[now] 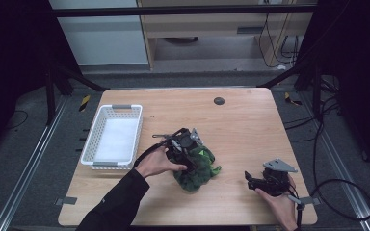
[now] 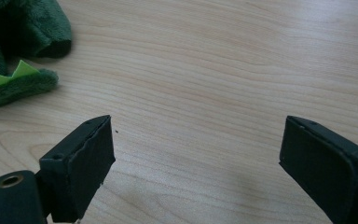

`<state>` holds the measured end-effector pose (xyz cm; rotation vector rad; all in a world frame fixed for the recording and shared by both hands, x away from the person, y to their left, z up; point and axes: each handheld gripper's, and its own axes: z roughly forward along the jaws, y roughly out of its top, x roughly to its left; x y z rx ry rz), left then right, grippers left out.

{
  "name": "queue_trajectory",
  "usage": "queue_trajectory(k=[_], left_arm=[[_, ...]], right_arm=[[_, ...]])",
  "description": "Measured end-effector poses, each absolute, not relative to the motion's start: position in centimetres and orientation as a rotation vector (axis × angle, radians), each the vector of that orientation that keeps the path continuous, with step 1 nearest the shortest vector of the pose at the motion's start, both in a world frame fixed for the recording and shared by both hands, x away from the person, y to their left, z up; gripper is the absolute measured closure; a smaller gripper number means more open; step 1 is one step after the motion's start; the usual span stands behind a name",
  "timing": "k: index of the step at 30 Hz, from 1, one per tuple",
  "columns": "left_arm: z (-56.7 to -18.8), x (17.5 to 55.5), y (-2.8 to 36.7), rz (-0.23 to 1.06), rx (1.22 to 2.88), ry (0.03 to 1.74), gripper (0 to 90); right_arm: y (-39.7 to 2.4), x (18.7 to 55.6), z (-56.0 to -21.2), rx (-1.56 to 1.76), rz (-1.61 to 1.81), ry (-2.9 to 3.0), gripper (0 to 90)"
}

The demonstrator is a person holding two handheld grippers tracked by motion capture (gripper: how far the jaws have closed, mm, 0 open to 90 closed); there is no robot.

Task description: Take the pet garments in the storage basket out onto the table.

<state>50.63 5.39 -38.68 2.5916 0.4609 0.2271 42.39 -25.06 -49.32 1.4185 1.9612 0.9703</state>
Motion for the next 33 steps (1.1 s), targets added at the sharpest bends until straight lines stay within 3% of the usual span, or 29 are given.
queue_trajectory(k=[15, 33], left_arm=[[-37.4, 48.4, 10.0, 0.322, 2.263, 0.591, 21.1], [-40.0, 44.9, 16.8, 0.399, 1.992, 0.802, 24.0]], right_arm=[[-25.1, 42.4, -49.3, 1.427, 0.973, 1.955, 9.9], [-25.1, 42.3, -49.2, 1.437, 0.991, 1.949, 10.3]])
